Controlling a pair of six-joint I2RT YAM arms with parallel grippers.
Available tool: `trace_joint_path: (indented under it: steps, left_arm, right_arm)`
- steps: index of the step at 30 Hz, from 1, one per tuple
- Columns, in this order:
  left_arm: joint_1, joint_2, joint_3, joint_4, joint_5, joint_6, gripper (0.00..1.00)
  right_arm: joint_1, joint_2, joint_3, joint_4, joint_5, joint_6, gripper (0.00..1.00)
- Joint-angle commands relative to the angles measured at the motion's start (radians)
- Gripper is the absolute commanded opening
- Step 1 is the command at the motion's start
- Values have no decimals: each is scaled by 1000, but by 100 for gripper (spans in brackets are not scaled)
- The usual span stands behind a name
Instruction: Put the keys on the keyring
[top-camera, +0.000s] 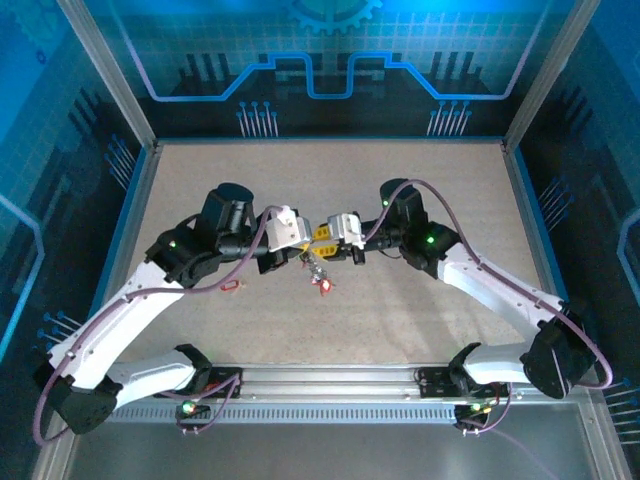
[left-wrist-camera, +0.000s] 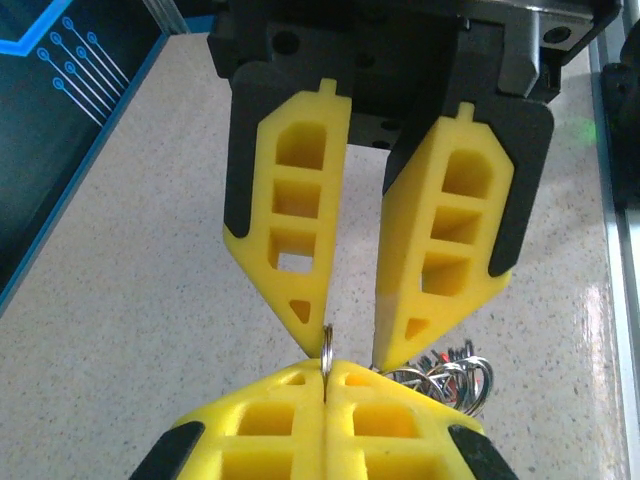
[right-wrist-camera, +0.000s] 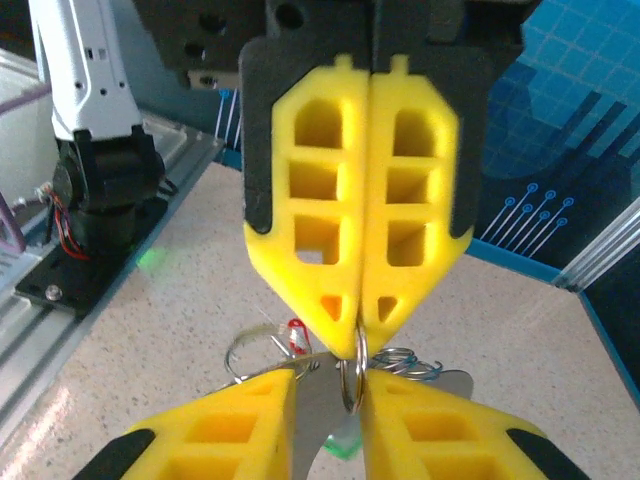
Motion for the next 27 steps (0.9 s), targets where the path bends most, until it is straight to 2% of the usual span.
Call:
trace_joint_path:
  steps: [1,7,15,19,23,25,27]
  left_arm:
    - [6,26,92,-109,-30,49,0]
    - [6,70,146,-175,10,51,0]
    - [5,77,140,-126,57,24,0]
    - [4,95,160,-154,62,28,0]
    - [6,97,158,-156,80,25,0]
    - [5,99,157,-154,77,23,0]
    - [6,93,148,-135,72,15,0]
  right_arm:
    - [24,-7,33,-122,51,-91,23]
    - [32,13,33,-87,56,-53,22]
    - [36,32,23,-25,13,19,19]
    - [35,31,13,19,-3,57,11]
    - [32,34,10,45,-39,83,10]
    - [29,33,12,47,-54,87,0]
    - [23,33,10,55,-71,102,0]
